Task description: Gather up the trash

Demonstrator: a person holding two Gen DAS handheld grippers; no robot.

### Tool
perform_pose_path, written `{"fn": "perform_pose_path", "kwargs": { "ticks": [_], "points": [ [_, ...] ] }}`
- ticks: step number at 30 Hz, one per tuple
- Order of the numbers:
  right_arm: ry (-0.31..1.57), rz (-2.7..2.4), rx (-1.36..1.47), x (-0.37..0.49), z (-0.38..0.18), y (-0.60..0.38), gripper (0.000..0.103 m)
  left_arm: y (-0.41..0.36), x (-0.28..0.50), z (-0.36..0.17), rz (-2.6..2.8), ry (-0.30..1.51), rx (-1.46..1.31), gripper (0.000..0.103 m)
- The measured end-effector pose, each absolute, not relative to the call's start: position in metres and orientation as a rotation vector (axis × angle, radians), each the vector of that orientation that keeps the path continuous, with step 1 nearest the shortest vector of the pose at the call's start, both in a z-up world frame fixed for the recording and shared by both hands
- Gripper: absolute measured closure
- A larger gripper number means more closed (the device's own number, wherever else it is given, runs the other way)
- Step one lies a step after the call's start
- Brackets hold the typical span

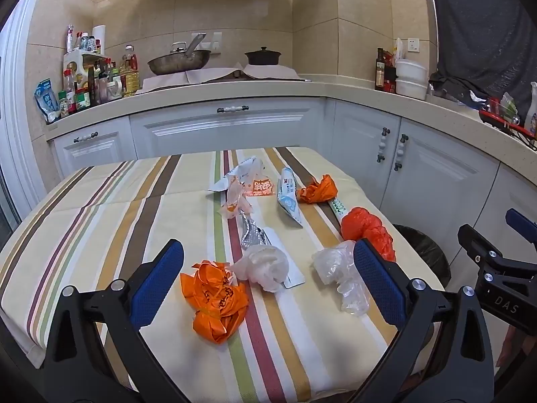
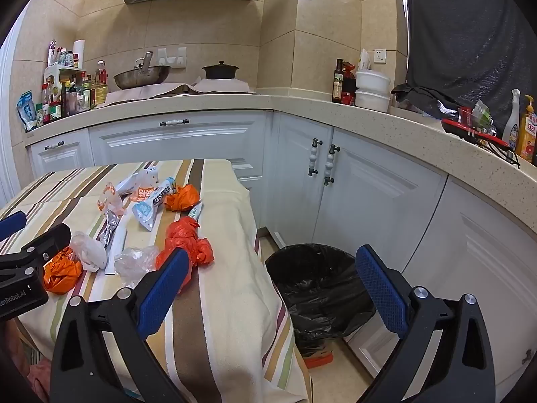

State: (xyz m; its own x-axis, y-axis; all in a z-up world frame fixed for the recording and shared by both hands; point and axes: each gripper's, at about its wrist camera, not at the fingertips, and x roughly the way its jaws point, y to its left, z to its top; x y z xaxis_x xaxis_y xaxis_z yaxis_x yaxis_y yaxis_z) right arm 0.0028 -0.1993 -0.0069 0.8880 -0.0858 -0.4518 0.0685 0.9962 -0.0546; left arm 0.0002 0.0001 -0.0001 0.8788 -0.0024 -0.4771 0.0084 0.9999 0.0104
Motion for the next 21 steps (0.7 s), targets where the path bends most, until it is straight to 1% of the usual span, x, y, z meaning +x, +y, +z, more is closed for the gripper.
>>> {"fn": "perform_pose_path", "kwargs": {
  "ticks": [21],
  "points": [
    [0.473, -0.079, -0.038, 0.0032, -0.0064, -0.1979, 0.006, 0.0012, -0.0021, -0.0047, -0.005, 0.514, 0.016, 0.004]
  ]
}}
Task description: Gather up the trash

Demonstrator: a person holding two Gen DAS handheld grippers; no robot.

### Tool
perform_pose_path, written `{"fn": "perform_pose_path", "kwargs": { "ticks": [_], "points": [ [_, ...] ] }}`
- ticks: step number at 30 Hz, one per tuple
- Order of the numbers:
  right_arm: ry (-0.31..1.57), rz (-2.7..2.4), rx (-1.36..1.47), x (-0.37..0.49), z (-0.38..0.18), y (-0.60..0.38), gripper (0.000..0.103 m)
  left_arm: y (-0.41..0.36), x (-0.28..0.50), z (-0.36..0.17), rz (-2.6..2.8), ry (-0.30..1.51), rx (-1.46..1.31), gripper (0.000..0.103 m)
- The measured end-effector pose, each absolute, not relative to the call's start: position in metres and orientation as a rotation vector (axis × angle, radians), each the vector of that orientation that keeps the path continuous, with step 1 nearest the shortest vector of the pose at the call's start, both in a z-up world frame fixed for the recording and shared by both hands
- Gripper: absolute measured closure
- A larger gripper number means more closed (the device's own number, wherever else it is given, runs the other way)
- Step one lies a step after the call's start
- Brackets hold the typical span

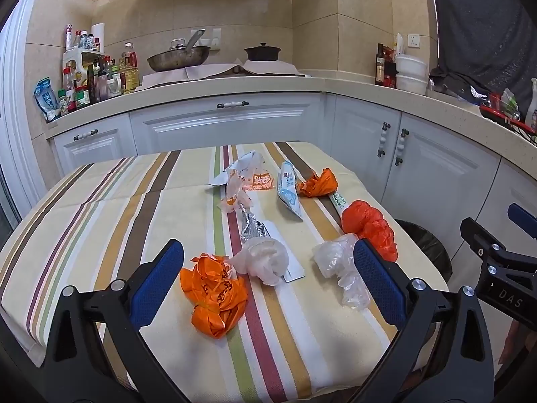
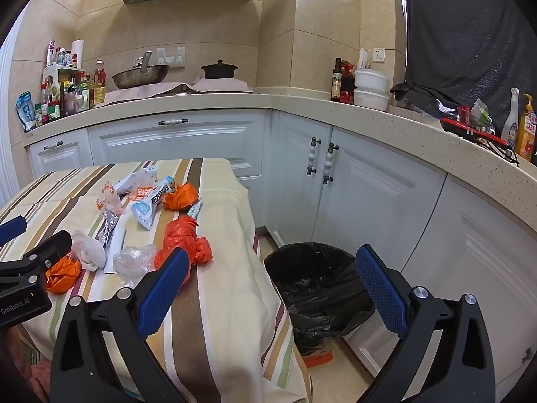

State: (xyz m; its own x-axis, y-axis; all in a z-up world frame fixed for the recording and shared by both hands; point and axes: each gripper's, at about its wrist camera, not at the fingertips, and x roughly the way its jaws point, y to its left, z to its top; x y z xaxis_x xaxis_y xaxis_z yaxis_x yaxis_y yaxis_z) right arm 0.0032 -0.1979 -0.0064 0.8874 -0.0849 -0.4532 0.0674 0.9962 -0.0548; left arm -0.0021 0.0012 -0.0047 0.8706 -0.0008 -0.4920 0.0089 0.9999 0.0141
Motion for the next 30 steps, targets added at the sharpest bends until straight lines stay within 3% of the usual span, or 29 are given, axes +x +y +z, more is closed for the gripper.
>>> {"fn": "perform_pose_path", "kwargs": {
  "ticks": [30],
  "points": [
    [0.475, -0.081, -0.038, 0.0042, -0.0066, -0.1992, 0.006, 0.0058, 0.0009, -0.0088, -0.001, 0.526, 0.016, 0.004]
  ]
}}
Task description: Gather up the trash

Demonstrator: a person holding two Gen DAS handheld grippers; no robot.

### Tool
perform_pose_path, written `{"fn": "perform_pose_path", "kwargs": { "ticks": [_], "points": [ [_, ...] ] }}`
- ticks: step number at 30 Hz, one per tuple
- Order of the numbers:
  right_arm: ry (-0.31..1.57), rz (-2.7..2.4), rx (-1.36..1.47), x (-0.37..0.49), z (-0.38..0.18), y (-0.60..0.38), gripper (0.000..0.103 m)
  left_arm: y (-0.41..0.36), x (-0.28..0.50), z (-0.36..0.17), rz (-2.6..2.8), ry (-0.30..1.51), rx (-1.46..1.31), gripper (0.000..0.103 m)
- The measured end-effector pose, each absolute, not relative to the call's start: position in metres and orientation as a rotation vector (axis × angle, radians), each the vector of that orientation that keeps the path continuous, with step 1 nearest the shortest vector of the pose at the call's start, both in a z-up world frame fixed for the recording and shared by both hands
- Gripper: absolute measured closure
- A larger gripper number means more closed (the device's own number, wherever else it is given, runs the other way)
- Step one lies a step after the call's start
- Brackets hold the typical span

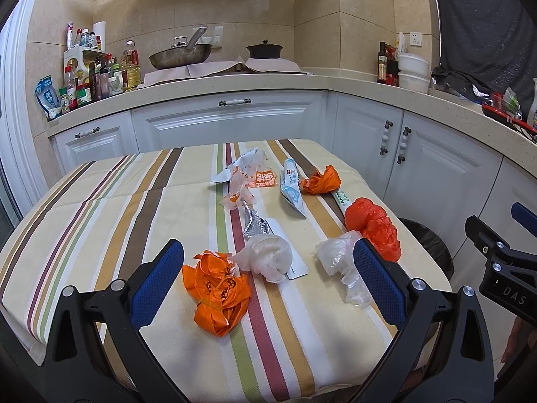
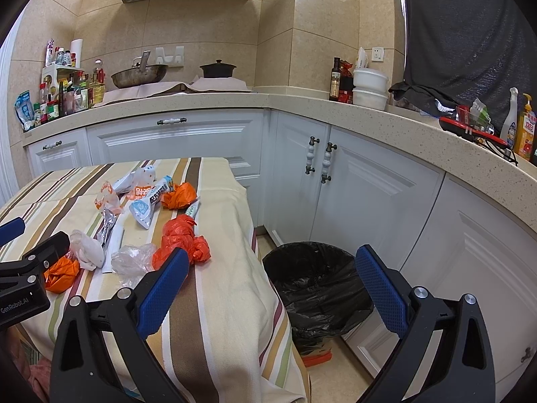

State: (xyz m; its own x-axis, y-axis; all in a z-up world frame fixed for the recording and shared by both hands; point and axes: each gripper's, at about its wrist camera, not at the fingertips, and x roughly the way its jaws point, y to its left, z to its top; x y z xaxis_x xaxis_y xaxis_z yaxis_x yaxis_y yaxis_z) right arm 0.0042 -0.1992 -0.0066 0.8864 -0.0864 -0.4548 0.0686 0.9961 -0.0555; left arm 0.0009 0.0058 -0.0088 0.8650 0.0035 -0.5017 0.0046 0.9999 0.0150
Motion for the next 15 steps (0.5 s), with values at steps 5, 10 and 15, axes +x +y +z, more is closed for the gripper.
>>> {"fn": "perform_pose_path", "kwargs": {
  "ticks": [5, 10, 15],
  "points": [
    [0.476, -0.080, -0.038, 0.0043, -0.0067, -0.1991, 0.006, 0.0082, 0.0007, -0.0093, 0.000, 0.527, 0.016, 0.004],
    [0.475, -0.080, -0.038, 0.0040, -0.0067, -0.1994, 0.006, 0.0087, 0.0007, -0.0093, 0.000, 0.527, 0.015, 0.004],
    [0.475, -0.081, -0.038, 0.0035, -0.0066, -0.1998, 0.006, 0.0091, 0.0000, -0.0097, 0.001, 0.527, 0.016, 0.004]
  ]
}}
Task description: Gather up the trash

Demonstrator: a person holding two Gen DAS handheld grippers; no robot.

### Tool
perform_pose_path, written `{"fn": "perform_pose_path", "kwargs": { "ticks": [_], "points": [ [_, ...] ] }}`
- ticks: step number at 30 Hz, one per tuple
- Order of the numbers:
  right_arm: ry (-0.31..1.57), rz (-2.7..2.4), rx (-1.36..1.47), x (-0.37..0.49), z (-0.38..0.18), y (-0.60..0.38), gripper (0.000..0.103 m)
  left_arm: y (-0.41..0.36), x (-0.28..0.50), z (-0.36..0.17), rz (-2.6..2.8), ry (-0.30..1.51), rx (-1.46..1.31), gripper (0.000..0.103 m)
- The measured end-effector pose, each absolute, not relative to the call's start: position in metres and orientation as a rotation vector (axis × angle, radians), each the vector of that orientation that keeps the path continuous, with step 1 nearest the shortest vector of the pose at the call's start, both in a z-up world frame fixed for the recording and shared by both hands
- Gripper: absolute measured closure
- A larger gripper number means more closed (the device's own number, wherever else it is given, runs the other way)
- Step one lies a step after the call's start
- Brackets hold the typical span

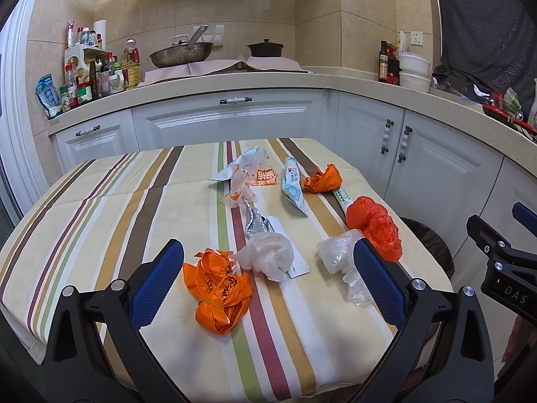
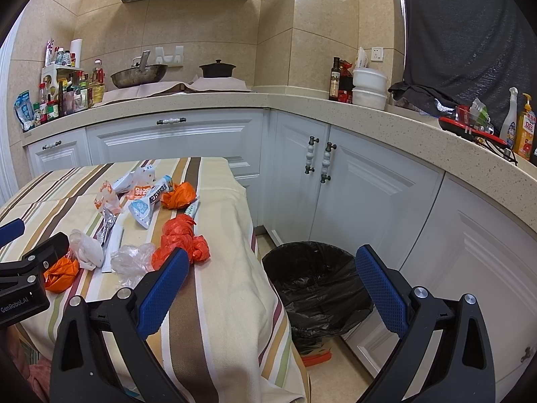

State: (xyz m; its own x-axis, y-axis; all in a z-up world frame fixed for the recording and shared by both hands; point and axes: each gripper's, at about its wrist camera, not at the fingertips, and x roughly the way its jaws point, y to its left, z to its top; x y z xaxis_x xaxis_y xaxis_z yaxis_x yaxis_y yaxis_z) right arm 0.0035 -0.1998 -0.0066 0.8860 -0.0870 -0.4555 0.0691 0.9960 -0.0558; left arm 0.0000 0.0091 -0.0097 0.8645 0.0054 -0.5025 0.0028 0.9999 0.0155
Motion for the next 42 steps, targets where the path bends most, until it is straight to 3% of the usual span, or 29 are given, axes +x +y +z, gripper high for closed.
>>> {"fn": "perform_pose_path", "kwargs": {
  "ticks": [42],
  "points": [
    [0.501, -0.020, -0.018, 0.007, -0.021, -0.189, 0.006, 0.031, -0.002, -0.020, 0.026, 0.529, 0.041, 0.004]
  ]
}}
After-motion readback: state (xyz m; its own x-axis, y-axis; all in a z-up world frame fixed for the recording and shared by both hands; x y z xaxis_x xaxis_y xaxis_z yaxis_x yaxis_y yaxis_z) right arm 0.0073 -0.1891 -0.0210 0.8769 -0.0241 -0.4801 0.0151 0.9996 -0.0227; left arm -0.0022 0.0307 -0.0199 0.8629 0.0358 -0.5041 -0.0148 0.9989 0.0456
